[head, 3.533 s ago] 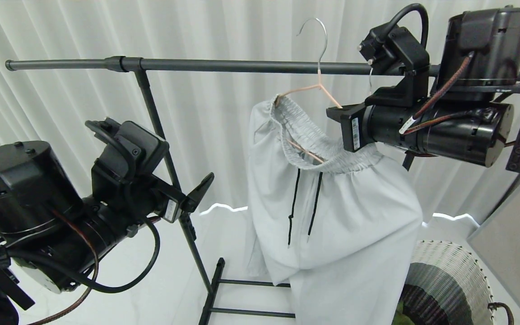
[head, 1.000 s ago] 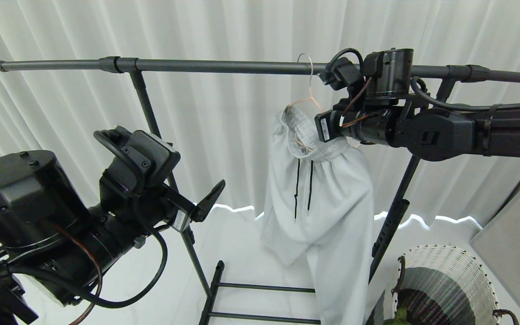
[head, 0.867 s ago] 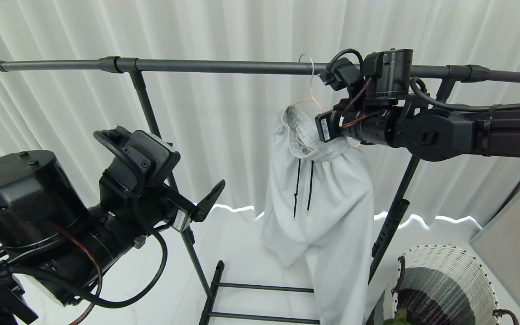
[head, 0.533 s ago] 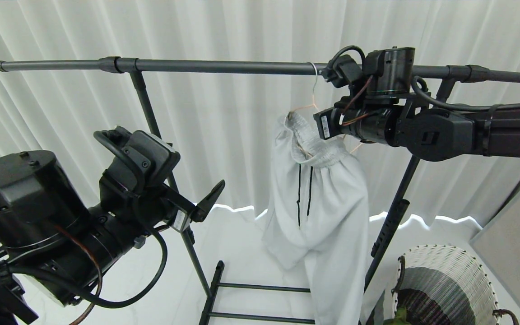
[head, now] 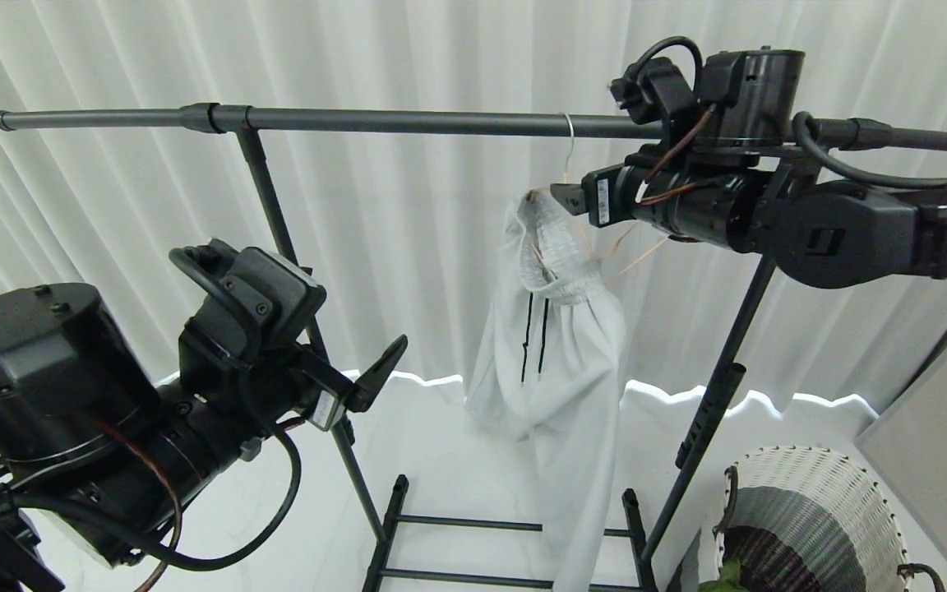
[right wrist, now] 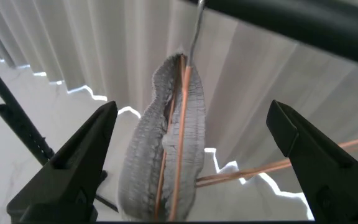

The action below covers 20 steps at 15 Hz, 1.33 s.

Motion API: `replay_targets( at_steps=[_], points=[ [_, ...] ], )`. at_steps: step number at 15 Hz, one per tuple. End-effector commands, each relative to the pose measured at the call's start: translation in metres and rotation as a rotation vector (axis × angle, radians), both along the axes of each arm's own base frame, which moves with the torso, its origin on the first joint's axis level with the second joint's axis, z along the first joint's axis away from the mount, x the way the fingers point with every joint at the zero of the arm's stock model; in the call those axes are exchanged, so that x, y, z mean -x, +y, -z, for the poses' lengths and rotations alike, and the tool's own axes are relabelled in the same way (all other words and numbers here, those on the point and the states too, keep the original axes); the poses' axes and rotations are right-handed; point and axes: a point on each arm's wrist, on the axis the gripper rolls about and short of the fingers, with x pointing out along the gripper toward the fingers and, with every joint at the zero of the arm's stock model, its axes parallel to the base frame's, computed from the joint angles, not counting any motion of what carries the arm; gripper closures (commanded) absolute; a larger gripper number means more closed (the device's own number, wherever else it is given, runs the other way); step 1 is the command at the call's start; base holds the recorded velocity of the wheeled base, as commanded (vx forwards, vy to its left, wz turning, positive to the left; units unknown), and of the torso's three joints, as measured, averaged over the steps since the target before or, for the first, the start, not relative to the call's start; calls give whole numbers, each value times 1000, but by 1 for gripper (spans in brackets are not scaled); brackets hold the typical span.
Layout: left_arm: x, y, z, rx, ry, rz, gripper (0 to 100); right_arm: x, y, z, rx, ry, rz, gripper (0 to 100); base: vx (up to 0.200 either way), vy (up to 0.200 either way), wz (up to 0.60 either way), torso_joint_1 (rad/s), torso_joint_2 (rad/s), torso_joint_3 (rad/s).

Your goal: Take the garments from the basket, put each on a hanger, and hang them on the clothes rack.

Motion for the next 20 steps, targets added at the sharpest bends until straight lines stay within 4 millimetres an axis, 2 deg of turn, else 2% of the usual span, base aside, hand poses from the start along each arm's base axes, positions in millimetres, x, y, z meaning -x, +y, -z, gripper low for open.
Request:
replay_targets(
  at_steps=[1, 2, 3, 4, 6, 8, 10, 13, 15, 18, 20],
  points=[
    [0, 2, 0, 5, -1, -6, 0, 30, -22, -21, -9, -27, 1, 0, 0, 0, 0, 0, 0, 0],
    [0, 3, 0, 7, 1, -14, 0, 40, -32, -20, 9, -18, 6, 0, 0, 0, 0, 0, 0, 0],
    [2, 9, 6, -2, 17, -30, 0, 55, -54, -9, 77, 6, 30, 0, 0, 0, 0, 0, 0, 0],
    [4, 13, 9, -5, 22, -40, 0, 62, -67, -2, 122, 18, 49, 0, 0, 0, 0, 0, 0, 0],
    [10, 29, 21, -12, 33, -98, 0, 87, -105, 15, 200, 32, 104, 0, 0, 0, 0, 0, 0, 0],
    [14, 48, 28, -10, 43, -175, 0, 104, -128, 31, 245, 35, 146, 0, 0, 0, 0, 0, 0, 0],
    [18, 66, 33, -7, 56, -255, 0, 112, -157, 48, 347, 16, 232, 0, 0, 0, 0, 0, 0, 0],
    [35, 88, 45, 3, 95, -357, 0, 113, -202, 80, 490, -19, 408, 0, 0, 0, 0, 0, 0, 0],
    [43, 94, 46, 23, 92, -385, 0, 117, -222, 98, 530, -37, 492, 0, 0, 0, 0, 0, 0, 0],
    [45, 97, 44, 26, 81, -425, 0, 123, -227, 113, 525, -42, 518, 0, -200, 0, 0, 5, 2, 1],
    [46, 97, 44, 26, 78, -433, 0, 125, -228, 114, 528, -43, 523, 0, -200, 0, 0, 7, 0, 0]
  ],
)
